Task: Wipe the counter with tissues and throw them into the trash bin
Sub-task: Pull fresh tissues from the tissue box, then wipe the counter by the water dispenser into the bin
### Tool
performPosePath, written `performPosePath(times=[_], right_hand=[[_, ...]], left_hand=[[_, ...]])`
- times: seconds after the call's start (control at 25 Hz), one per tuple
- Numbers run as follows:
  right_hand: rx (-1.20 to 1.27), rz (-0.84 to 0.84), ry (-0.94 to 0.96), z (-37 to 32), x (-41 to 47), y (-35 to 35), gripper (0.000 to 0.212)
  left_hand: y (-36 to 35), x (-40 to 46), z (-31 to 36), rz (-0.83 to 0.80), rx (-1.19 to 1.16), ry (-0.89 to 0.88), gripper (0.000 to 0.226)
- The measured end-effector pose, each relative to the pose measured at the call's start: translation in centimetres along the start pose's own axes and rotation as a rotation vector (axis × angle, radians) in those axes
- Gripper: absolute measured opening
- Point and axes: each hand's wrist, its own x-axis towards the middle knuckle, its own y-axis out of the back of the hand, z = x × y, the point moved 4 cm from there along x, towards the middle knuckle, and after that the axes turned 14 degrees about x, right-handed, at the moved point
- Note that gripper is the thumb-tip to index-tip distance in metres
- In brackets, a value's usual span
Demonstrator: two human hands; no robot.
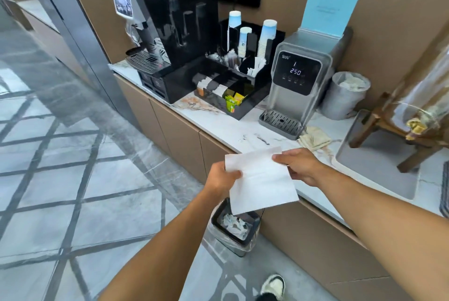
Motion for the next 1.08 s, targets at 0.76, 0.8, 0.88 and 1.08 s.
performPosePath(times=[0.76,0.8,0.88,1.08], right_hand=[[0.194,-0.072,-0.014,-2.4,16.8,1.7,0.016],[0.221,-0.049,-0.043,-2.4,17.3,1.9,0.018],[0.259,-0.001,-0.09,-2.6,18.5,2.0,0.025],[0.484,0.107,-0.199,-3.3,20.5,1.8,0.041]], left_hand=[[-0.6,17.2,6.6,-0.101,0.02,0.181,0.017],[-0.7,18.1,6.7,-0.127,-0.021,0.173,0.017],[-0.9,20.2,6.9,-0.201,-0.07,0.165,0.021],[-0.4,26.6,6.8,-0.355,-0.178,0.223,0.035]])
